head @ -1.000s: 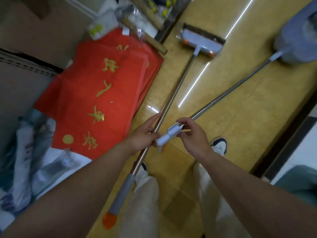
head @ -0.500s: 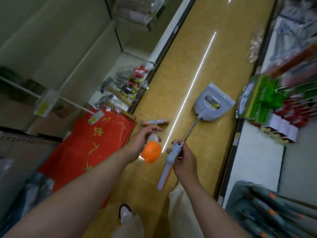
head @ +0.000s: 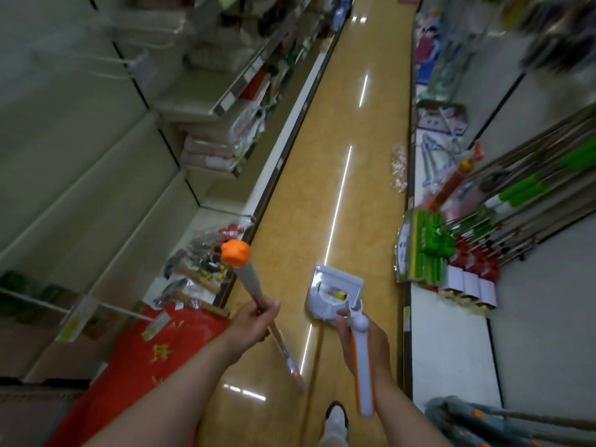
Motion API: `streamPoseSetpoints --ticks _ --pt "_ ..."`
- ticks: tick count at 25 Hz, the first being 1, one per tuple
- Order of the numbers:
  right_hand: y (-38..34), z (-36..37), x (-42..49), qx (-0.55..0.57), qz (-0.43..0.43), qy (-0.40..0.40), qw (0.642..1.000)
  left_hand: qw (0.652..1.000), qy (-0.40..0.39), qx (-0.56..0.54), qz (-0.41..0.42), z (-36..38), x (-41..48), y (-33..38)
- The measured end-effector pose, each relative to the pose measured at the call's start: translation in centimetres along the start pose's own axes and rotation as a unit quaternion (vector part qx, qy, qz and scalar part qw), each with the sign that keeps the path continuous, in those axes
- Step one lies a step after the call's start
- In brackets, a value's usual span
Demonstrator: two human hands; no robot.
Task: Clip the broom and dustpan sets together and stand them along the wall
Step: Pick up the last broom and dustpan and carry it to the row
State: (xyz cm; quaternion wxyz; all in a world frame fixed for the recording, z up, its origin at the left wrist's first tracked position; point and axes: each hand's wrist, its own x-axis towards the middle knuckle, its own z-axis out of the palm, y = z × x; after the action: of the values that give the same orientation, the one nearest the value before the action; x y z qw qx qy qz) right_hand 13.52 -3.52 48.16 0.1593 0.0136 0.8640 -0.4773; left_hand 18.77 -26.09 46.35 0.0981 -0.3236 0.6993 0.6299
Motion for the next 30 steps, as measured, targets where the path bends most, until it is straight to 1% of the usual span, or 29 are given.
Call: streamPoseSetpoints --ticks 2,4,5,7,9,11,13,15,20,22,24,27,30 --pt "-1.3 -1.1 -0.1 -0.006 -0.012 0.017 1.000 0.997 -0.062 0.027 0.046 0.2 -0.8 1.8" --pt "-2.9 -1.5 -1.6 0.011 -0.023 0.042 0.999 0.990 -0.103 0.074 0.067 0.1 -2.5 3.8" --pt "-3.7 -1.5 -2.4 0.013 -0.031 0.047 0.998 0.988 -0.107 0.089 0.065 0.2 -3.2 4.7" --pt "-4.9 -1.3 -4.2 0.004 -0.032 0.032 0.999 0.985 -0.111 0.115 0.068 0.1 -4.9 5.8" --pt "-6.3 -1.3 -7.1 -0.028 -0.027 0.022 0.999 0.973 -0.135 0.156 0.104 -0.8 -7.9 6.7" --pt "-8.2 -1.9 -10.1 -0.081 -0.053 0.010 0.995 0.952 -0.153 0.217 0.151 -1.8 -10.5 7.6" --pt "-9.7 -3.0 -12.3 -0.110 -0.095 0.012 0.989 0.932 -0.147 0.266 0.198 -2.5 -12.3 8.6" --pt "-11.3 -4.4 -14.9 -0.122 -0.135 0.030 0.983 0.910 -0.137 0.299 0.253 -3.4 -14.8 10.4" --pt "-13.6 -7.5 -20.0 -0.167 -0.143 0.032 0.975 0.873 -0.118 0.321 0.349 -3.8 -19.7 14.7" --pt "-14.0 -8.9 -21.7 -0.170 -0.144 0.025 0.975 0.864 -0.120 0.310 0.377 -3.2 -21.6 16.0" --pt "-14.8 -9.8 -23.0 -0.178 -0.148 0.013 0.973 0.872 -0.149 0.248 0.396 -2.4 -23.4 16.8" --pt "-15.8 -11.6 -25.2 -0.171 -0.160 0.010 0.972 0.899 -0.217 0.119 0.362 -1.2 -25.7 17.4" --pt "-16.6 -12.7 -26.9 -0.163 -0.172 0.004 0.972 0.900 -0.254 0.018 0.354 -0.7 -27.5 18.0"
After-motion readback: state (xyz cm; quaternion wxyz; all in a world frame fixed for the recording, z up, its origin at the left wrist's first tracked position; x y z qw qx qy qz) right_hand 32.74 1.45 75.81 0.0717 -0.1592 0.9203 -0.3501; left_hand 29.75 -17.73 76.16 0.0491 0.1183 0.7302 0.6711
